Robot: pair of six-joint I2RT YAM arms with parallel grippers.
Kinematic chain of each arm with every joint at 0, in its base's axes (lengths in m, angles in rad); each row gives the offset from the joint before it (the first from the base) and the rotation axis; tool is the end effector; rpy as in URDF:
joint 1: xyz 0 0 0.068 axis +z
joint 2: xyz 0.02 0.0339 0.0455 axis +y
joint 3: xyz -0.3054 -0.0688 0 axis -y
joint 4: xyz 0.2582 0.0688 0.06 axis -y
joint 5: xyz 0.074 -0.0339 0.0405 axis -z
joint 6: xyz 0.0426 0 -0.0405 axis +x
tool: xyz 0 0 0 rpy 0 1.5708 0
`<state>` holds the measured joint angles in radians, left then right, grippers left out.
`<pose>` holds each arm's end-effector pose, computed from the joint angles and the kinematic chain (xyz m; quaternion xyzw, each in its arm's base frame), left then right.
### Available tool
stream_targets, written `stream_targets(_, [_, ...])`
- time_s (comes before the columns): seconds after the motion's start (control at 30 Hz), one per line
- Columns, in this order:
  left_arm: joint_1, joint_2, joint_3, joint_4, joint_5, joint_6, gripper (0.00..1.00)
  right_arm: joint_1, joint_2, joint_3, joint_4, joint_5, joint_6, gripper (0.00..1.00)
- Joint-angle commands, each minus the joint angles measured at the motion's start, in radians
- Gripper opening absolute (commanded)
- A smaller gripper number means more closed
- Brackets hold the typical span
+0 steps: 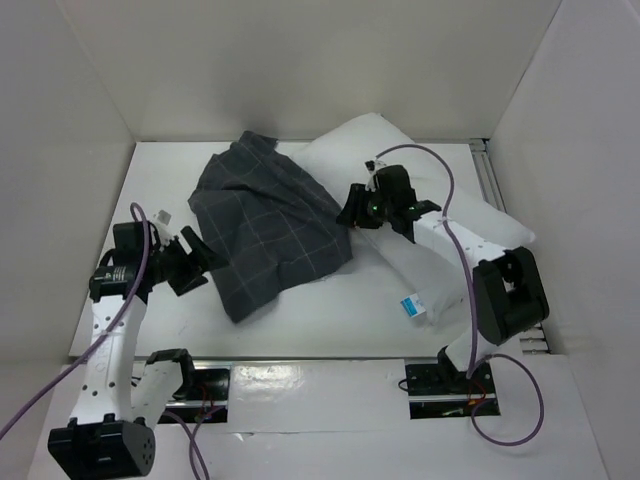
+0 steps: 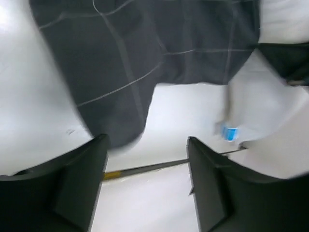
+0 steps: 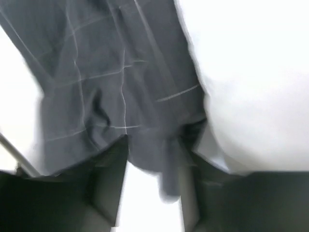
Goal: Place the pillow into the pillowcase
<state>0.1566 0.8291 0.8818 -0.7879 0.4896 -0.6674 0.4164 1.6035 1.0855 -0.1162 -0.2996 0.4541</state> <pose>0.1524 0.0038 0.3373 -0.2650 0.8519 -0.3138 0.3249 0.3392 0.1637 0.2751 -0.0507 0.8835 0.3089 0.3485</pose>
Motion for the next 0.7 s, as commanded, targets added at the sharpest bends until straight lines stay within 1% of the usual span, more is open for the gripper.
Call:
stream_targets(0.0, [-0.006, -0.018, 0.040, -0.014, -0.109, 0.058, 0.86, -0.028, -0.164, 0.033, -0.042, 0.059, -0.023, 0.54])
stream_targets(0.03, [-0.006, -0.007, 0.066, -0.014, -0.152, 0.058, 0.86, -0.028, -0.165, 0.045, -0.066, 0.068, -0.037, 0.59])
stream_targets(0.07, [-0.006, 0.010, 0.095, -0.023, -0.236, 0.058, 0.84, -0.028, -0.175, 0.060, -0.080, 0.068, -0.037, 0.60])
stream_targets(0.1, [-0.006, 0.057, 0.147, -0.024, -0.276, 0.058, 0.83, -0.015, -0.175, 0.095, -0.095, 0.068, -0.060, 0.60])
stream_targets(0.13, [-0.006, 0.088, 0.167, -0.024, -0.310, 0.046, 0.80, 0.010, -0.175, 0.114, -0.127, 0.094, -0.069, 0.60])
stream_targets(0.17, [-0.006, 0.123, 0.183, -0.024, -0.351, 0.046, 0.80, 0.025, -0.166, 0.134, -0.143, 0.105, -0.080, 0.60])
stream_targets(0.2, [0.004, 0.163, 0.212, -0.002, -0.352, 0.031, 0.80, 0.042, -0.146, 0.154, -0.163, 0.120, -0.090, 0.60])
stream_targets(0.23, [0.014, 0.247, 0.224, 0.013, -0.352, 0.022, 0.80, 0.082, -0.130, 0.204, -0.186, 0.152, -0.118, 0.67])
stream_targets(0.3, [0.024, 0.341, 0.250, 0.042, -0.338, 0.006, 0.81, 0.126, -0.084, 0.269, -0.282, 0.194, -0.155, 0.75])
stream_targets(0.33, [0.024, 0.387, 0.278, 0.080, -0.338, -0.004, 0.82, 0.146, -0.023, 0.340, -0.325, 0.223, -0.188, 0.78])
stream_targets(0.37, [0.037, 0.477, 0.290, 0.101, -0.338, -0.014, 0.82, 0.183, 0.010, 0.375, -0.411, 0.303, -0.189, 0.82])
stream_targets(0.47, [0.075, 0.617, 0.374, 0.144, -0.327, -0.014, 0.84, 0.205, 0.116, 0.447, -0.512, 0.393, -0.201, 0.84])
stream_targets(0.5, [0.084, 0.707, 0.399, 0.153, -0.336, -0.014, 0.84, 0.205, 0.134, 0.447, -0.526, 0.407, -0.201, 0.84])
stream_targets(0.57, [0.100, 0.796, 0.474, 0.162, -0.327, 0.000, 0.85, 0.205, 0.171, 0.447, -0.536, 0.441, -0.201, 0.84])
stream_targets(0.6, [0.100, 0.879, 0.496, 0.162, -0.327, 0.012, 0.85, 0.205, 0.171, 0.447, -0.536, 0.453, -0.201, 0.84])
stream_targets(0.67, [0.110, 0.951, 0.551, 0.162, -0.289, 0.028, 0.85, 0.205, 0.199, 0.418, -0.536, 0.488, -0.190, 0.84])
